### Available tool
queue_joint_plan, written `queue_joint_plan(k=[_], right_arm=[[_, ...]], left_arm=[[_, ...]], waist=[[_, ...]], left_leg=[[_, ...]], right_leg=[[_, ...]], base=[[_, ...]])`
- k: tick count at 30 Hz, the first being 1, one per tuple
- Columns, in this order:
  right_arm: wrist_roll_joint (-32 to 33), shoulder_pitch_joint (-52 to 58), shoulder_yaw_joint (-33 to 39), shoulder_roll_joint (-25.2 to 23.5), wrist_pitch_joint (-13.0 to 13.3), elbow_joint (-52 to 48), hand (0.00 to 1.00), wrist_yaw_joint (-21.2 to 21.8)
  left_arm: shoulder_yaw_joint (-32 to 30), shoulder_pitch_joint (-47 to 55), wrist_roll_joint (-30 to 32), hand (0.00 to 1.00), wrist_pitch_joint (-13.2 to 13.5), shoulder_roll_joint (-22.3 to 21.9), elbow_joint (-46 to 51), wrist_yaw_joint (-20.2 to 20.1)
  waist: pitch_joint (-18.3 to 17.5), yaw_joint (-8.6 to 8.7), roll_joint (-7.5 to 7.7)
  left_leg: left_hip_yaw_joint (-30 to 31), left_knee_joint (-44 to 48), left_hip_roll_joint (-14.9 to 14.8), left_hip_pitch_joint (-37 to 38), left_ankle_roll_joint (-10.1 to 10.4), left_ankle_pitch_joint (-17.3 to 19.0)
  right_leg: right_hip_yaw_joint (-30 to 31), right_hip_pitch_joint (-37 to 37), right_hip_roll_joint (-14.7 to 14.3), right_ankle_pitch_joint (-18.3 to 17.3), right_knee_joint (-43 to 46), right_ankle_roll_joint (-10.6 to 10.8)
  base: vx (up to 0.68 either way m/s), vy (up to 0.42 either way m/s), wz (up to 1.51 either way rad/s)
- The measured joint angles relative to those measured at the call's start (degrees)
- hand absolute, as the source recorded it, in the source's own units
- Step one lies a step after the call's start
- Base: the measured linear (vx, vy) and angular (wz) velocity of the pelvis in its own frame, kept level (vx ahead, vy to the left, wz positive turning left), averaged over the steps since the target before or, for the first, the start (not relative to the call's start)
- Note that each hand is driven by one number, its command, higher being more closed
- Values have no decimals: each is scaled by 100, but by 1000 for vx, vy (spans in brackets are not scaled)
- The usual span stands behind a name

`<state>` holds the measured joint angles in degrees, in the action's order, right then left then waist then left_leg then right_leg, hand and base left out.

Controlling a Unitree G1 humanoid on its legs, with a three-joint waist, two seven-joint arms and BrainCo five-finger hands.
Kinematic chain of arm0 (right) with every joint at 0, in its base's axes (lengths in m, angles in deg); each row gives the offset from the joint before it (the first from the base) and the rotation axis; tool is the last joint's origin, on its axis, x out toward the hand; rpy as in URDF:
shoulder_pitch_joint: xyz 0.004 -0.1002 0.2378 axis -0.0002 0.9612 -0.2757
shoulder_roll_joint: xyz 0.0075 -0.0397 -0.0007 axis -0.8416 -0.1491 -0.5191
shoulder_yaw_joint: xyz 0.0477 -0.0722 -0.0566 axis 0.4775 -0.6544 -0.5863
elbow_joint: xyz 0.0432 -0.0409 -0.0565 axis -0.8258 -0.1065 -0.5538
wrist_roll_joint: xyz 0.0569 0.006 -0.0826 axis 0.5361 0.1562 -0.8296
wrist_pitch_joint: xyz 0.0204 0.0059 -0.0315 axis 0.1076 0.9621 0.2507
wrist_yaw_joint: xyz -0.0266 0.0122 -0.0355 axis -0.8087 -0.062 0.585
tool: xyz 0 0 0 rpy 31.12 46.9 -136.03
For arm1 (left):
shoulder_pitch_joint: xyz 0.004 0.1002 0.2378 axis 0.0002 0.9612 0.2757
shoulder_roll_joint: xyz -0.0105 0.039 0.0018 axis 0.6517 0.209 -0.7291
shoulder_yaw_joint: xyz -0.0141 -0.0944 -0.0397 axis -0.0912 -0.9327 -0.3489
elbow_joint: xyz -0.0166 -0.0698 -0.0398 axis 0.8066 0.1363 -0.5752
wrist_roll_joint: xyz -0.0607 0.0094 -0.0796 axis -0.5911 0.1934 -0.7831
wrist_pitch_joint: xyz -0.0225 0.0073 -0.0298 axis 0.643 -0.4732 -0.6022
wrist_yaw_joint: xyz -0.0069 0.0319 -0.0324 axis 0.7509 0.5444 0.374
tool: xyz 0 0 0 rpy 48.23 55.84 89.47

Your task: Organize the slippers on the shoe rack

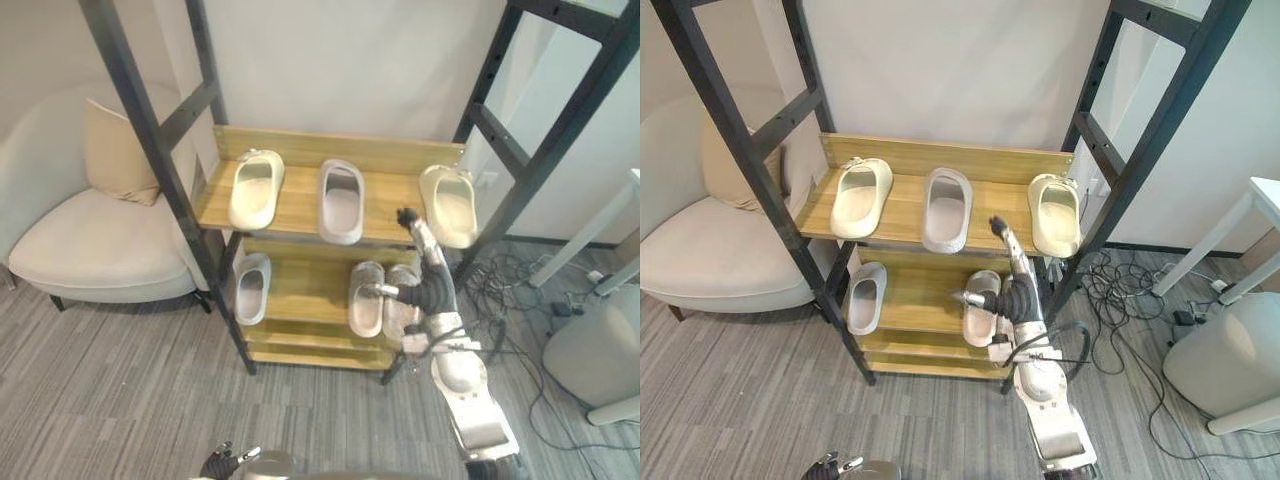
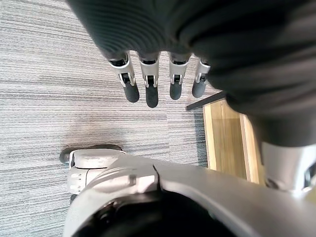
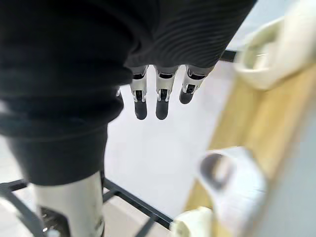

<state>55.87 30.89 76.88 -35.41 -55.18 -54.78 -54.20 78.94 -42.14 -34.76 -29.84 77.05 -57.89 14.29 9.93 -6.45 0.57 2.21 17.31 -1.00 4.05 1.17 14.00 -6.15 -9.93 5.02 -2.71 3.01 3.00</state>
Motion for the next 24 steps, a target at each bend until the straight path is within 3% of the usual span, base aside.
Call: queue_joint_plan(k=[6,12,17,24], right_arm=[[-54,-1089,88,439,-95,284,0,-372],[-99,-2234,370,801,-497,1582,0,-657],[-19,-2763,552,1032,-687,2779,0,-770],[151,-3420,532,1209,-727,3746,0,-798]], left_arm=[[-40,60,-5,0,-1,3,131,-2],[-52,76,-11,0,0,-10,282,-83],[-56,119,-22,0,-7,-17,282,-81],[-117,156,-200,0,-6,-59,283,-55]], waist=[[97,-20,6],[130,-233,-14],[140,-354,-20],[304,-495,-43]], left_leg=[[101,76,21,-148,-1,0],[217,169,40,-573,-4,2],[327,202,61,-716,-2,0],[357,170,64,-799,-5,-2]], right_leg=[[-74,107,11,-69,93,16],[-170,425,6,-69,87,15],[-185,553,2,-28,65,47],[-178,622,0,-2,23,33]], base=[[-10,-14,9],[8,-8,9],[74,2,12],[19,5,1]])
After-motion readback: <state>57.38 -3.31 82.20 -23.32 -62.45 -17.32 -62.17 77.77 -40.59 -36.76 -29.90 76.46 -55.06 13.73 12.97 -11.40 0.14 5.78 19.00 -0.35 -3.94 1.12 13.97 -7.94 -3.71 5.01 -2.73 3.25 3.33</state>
